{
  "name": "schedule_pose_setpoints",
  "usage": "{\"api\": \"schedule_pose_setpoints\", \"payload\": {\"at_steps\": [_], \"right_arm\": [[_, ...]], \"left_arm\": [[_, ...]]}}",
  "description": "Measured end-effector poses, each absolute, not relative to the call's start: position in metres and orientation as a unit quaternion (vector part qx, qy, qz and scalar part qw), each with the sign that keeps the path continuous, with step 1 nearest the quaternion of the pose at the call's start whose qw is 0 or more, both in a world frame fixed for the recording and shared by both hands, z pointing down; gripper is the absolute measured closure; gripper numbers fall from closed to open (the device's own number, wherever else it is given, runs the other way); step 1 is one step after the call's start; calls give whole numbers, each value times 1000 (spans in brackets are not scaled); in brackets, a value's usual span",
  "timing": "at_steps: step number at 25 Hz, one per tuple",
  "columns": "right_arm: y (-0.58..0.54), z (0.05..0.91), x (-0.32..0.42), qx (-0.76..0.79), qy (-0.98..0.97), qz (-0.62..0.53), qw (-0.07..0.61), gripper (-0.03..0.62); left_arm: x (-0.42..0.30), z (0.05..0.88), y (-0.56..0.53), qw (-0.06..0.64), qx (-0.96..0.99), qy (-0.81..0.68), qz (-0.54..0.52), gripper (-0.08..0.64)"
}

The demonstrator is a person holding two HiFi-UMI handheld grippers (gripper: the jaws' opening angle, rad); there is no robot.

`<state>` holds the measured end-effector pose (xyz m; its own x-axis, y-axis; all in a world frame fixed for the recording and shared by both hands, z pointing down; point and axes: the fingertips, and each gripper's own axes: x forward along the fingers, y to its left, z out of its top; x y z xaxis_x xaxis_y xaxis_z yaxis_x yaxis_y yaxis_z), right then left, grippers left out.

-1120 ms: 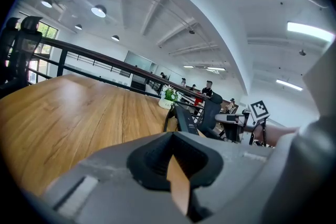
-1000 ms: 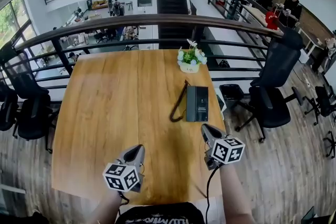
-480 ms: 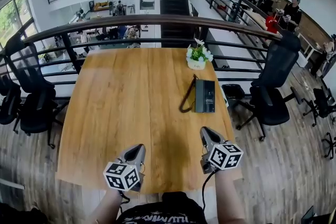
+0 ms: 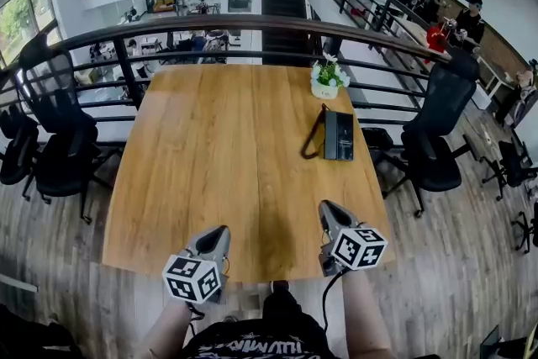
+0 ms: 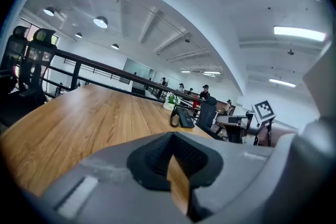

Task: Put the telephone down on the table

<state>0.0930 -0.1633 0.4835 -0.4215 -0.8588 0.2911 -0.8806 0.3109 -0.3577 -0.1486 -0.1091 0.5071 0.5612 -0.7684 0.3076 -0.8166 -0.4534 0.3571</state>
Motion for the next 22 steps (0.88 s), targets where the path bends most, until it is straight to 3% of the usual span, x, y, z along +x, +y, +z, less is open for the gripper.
{"api": "schedule_pose_setpoints", "payload": {"at_steps": [22], "right_arm": [[18,504,4,568,-782,256,41,594]], "left_arm": [[-226,526,33,243,874,-413,78,558]]}}
